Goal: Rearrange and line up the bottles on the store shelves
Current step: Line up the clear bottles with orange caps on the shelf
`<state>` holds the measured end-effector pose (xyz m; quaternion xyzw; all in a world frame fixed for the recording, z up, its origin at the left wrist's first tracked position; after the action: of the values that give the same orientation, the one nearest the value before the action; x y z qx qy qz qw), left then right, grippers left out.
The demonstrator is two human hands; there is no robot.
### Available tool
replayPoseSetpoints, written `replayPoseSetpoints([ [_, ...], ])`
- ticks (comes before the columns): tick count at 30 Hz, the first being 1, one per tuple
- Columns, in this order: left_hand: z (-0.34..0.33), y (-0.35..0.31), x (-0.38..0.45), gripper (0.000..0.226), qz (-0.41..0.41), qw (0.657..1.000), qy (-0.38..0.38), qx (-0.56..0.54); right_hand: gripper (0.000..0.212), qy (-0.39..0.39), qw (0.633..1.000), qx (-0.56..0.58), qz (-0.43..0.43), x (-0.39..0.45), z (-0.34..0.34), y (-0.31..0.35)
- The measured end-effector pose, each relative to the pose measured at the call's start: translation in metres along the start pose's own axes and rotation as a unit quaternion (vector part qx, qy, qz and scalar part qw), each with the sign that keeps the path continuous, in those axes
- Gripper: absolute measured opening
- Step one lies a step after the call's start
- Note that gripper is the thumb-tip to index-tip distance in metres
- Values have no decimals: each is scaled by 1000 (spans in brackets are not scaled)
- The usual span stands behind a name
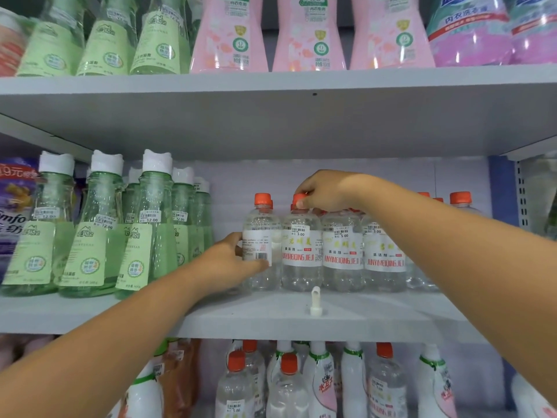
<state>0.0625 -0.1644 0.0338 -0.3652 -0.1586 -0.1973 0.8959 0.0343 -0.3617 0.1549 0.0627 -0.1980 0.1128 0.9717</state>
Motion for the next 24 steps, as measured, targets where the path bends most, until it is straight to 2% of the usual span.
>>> replayPoseSetpoints([
  [3,0,-1,-1,62,-4,1000,3,-7,26,-2,1000,-7,6,-2,3,3],
  [6,1,1,1,74,9,1000,-5,-8,36,-29,999,16,8,-1,5,0],
  [9,1,7,5,86,26,1000,-12,4,29,-37,999,28,8,3,3,-3],
  [13,-3,6,4,63,12,1000,18,-20,27,-17,1000,18,2,1,2,0],
  [18,0,6,3,77,23,1000,3,-10,35,-24,1000,2,-9,0,3,4],
  [21,-4,2,3,54,14,1000,16,8,37,-39,999,24,-10,3,1,0],
  [24,-3,4,5,53,13,1000,12,-6,37,-39,999,10,-8,4,0,2],
])
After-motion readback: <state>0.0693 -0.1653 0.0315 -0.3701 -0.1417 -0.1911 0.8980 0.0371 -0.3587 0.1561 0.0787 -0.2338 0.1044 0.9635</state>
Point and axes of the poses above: each hand's wrist, its own x-axis towards the middle knuckle, its own z-axis out of the back of the hand, y = z × x, the point moved 6 cm from there along x, towards the middle knuckle, and after that the axes turned 2 degrees about z, right-handed, at the moved point
